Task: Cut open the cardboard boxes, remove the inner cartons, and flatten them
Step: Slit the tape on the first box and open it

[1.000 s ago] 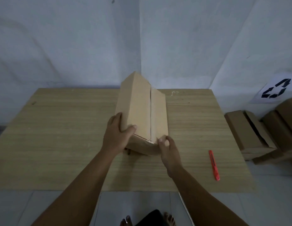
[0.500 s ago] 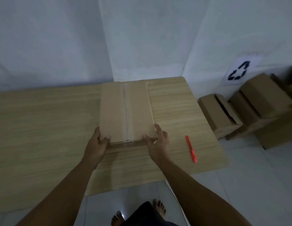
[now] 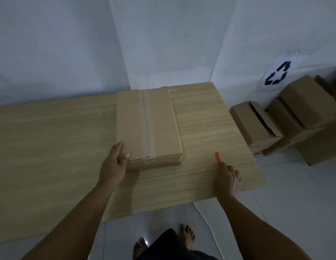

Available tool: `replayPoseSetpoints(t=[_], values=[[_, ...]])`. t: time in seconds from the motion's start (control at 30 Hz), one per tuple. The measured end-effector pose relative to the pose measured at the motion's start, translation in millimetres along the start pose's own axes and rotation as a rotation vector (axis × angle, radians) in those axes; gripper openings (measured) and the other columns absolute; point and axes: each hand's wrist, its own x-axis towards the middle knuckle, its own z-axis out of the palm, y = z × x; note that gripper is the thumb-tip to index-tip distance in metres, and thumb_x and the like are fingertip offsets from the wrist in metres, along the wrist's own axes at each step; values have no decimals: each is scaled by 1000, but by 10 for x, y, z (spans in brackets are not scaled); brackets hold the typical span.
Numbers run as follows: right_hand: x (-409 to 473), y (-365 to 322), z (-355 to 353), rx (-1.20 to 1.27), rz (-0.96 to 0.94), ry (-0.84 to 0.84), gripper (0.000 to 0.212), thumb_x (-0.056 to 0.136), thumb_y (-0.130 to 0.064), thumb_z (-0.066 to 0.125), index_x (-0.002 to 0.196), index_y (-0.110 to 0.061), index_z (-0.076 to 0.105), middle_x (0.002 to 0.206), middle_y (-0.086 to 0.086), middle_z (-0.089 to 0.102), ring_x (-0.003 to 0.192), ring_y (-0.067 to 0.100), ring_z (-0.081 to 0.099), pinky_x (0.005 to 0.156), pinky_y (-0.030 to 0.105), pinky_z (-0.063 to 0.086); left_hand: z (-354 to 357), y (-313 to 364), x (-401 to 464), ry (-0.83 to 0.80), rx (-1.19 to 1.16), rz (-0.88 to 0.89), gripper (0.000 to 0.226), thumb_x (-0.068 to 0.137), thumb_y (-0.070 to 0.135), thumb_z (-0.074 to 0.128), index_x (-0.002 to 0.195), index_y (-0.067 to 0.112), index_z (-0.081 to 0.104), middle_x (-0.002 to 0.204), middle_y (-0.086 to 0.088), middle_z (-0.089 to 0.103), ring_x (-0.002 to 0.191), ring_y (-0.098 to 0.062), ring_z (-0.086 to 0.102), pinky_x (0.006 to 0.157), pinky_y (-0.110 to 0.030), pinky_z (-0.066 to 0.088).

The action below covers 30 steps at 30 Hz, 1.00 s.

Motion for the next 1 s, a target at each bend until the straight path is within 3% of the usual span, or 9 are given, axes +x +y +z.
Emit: replayPoseSetpoints(t=[0.1, 0.2, 0.33, 0.47, 0.53, 0.67, 0.73, 0.87, 1.0], values=[[80, -130, -23, 136, 94, -62, 53, 96, 0, 45, 146, -16, 41, 130, 17, 52, 114, 32, 50, 96, 47, 46, -49, 3, -2, -30, 35, -1, 52, 100, 25, 57, 151, 21, 42, 158, -2, 37, 145, -12, 34, 111, -18, 24], [67, -338, -95, 301, 66, -46, 42, 99, 2, 45, 139, -7, 50, 127, 18, 48, 103, 25, 51, 90, 36, 45, -83, -19, -18, -66, 47, -14, 58, 99, 32, 58, 153, 24, 38, 161, -1, 31, 147, -11, 28, 110, -17, 20], [-69, -597, -181, 439, -160, 82, 23, 103, -13, 48, 123, -9, 59, 103, 4, 60, 80, 15, 60, 71, 26, 45, -98, -32, -29, -120, 1, -35, 70, 93, 38, 67, 154, 28, 34, 163, 2, 25, 148, -12, 27, 116, -23, 24], [-292, -842, -203, 526, -410, 117, 13, 100, -22, 56, 96, -11, 62, 70, -11, 57, 57, -1, 53, 51, 12, 38, -87, -16, -43, -125, 2, -47, 60, 99, 40, 56, 154, 32, 33, 164, 2, 22, 148, -14, 27, 119, -30, 25], [-416, -914, -135, 507, -547, 110, 18, 98, -27, 59, 88, -12, 62, 65, -12, 55, 50, -2, 49, 45, 10, 39, -73, -29, -40, -132, 22, -35, 55, 103, 39, 50, 154, 34, 32, 165, -1, 21, 149, -15, 25, 116, -26, 22], [-583, -972, 29, 453, -693, 85, 13, 90, -22, 71, 85, -11, 64, 71, -11, 55, 56, -8, 44, 50, 4, 36, -43, -22, -30, -134, 39, -29, 53, 105, 34, 46, 155, 31, 30, 165, -3, 19, 150, -17, 22, 111, -21, 18], [-629, -977, 92, 427, -726, 93, 13, 86, -18, 75, 83, -11, 64, 74, -8, 55, 57, -4, 43, 51, 6, 36, -30, -21, -35, -132, 52, -23, 54, 105, 35, 45, 156, 31, 28, 165, -2, 18, 150, -17, 22, 111, -22, 18], [-678, -996, 178, 389, -726, 54, 15, 85, -21, 75, 83, -14, 61, 75, -4, 56, 57, 9, 50, 45, 25, 47, -23, -35, -46, -133, 56, -15, 55, 105, 36, 44, 157, 31, 26, 165, -2, 18, 151, -17, 20, 116, -28, 21], [-683, -1066, 157, 336, -680, 6, 15, 85, -16, 77, 83, -14, 62, 76, -4, 56, 58, 9, 51, 48, 19, 40, -27, -10, -67, -131, 74, -1, 55, 106, 35, 43, 157, 28, 25, 165, -2, 17, 151, -18, 20, 117, -30, 22]])
